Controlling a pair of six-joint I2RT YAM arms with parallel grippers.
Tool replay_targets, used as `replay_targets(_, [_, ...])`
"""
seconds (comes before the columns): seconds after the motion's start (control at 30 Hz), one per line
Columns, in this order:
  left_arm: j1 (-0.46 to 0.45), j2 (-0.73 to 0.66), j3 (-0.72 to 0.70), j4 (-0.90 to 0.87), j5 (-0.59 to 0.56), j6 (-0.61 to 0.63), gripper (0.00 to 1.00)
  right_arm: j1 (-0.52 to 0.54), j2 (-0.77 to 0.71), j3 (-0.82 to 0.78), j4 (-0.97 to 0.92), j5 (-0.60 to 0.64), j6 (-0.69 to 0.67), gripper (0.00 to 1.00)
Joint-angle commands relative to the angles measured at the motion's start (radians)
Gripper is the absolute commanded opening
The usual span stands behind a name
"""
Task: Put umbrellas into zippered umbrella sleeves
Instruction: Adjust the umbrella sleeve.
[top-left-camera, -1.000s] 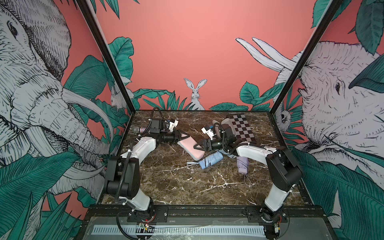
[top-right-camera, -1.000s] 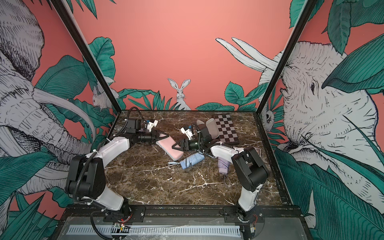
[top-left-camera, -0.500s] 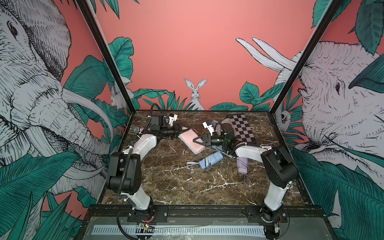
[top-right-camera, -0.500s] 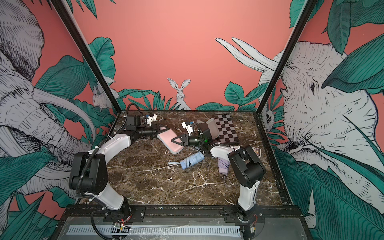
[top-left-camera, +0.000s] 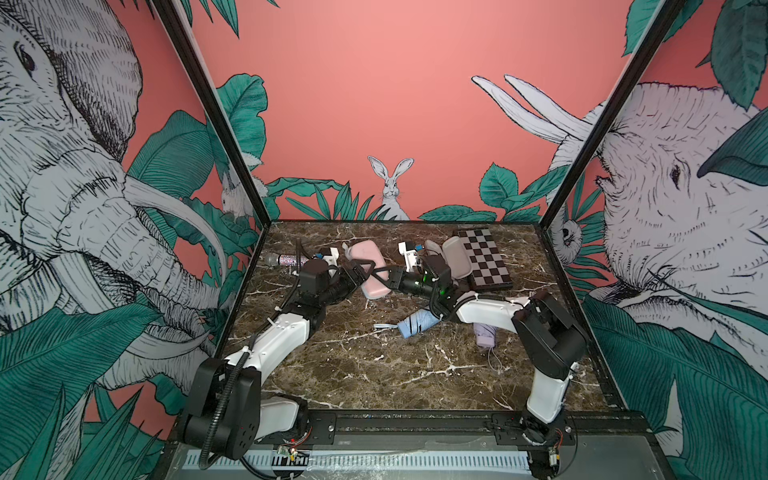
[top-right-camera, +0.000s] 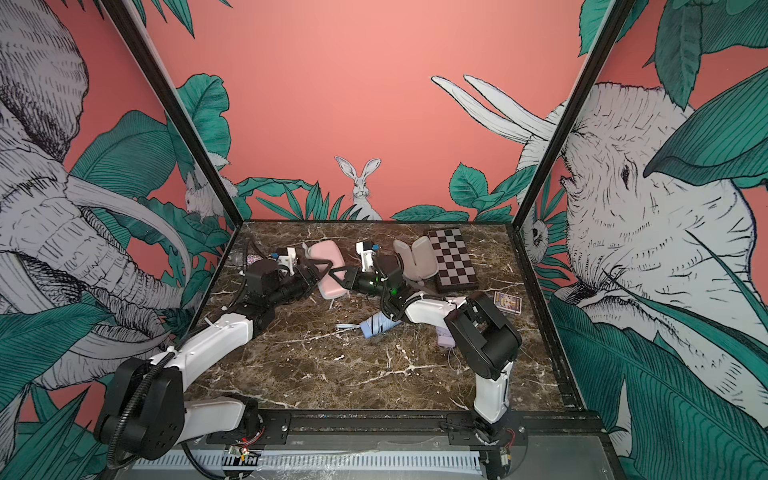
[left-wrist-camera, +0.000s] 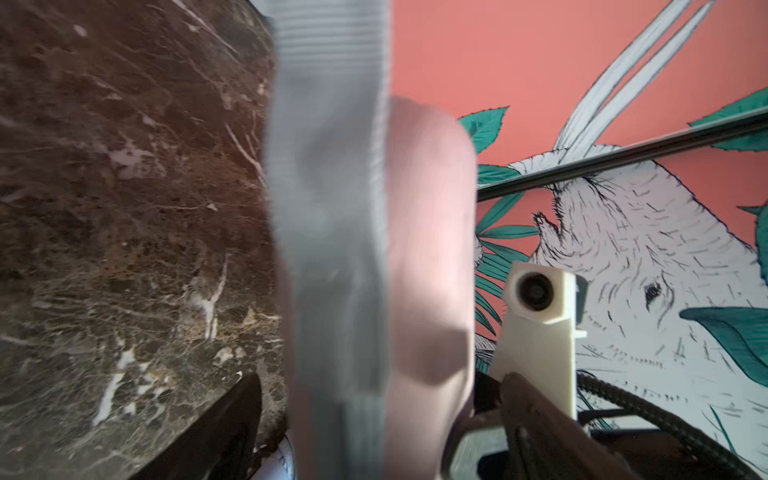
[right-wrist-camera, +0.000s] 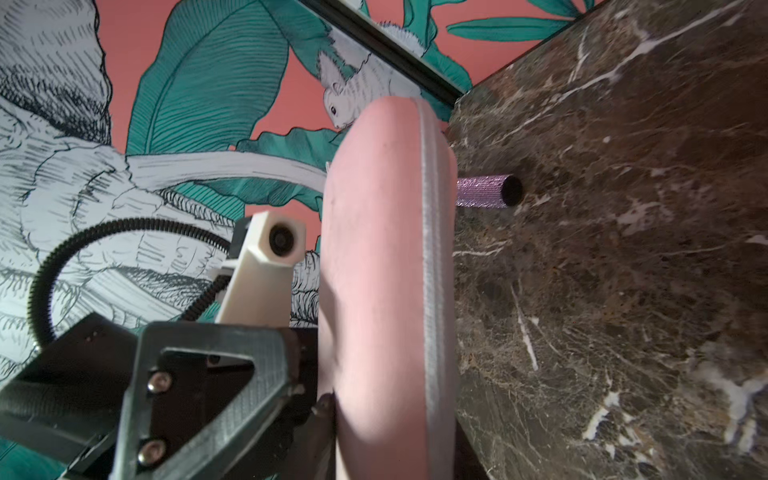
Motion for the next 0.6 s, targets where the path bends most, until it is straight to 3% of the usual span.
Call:
replay_targets(0.0, [0.004,-0.015,-0.002,0.076,-0.060,-0.053,0.84,0.015,0.005,-0.004,0.167,0.154,0.087,0.06])
replay_targets(0.13, [-0.001,0.077,0.016,0.209,0.003,-0.111,0.67,0.042,0.012,0.011,0.172,0.173,0.109,0.12])
replay_targets(0.2, [0.000,0.113,0.044,0.229,0.022,-0.117,0.67,0.054,0.010,0.013,0.172,0.184,0.127,0.15])
replay_targets(0.3, [-0.006,0.142,0.076,0.235,0.031,-0.114,0.71,0.070,0.003,0.016,0.192,0.193,0.146,0.15])
replay_targets(0.4, [0.010,0.148,0.101,0.221,0.016,-0.096,0.70,0.083,-0.018,0.016,0.167,0.195,0.136,0.14])
replay_targets(0.47, [0.020,0.154,0.125,0.222,0.033,-0.093,0.59,0.092,-0.029,0.009,0.151,0.204,0.133,0.15])
replay_targets(0.57, [0.018,0.184,0.174,0.223,0.089,-0.094,0.35,0.097,-0.031,0.014,0.144,0.188,0.130,0.29])
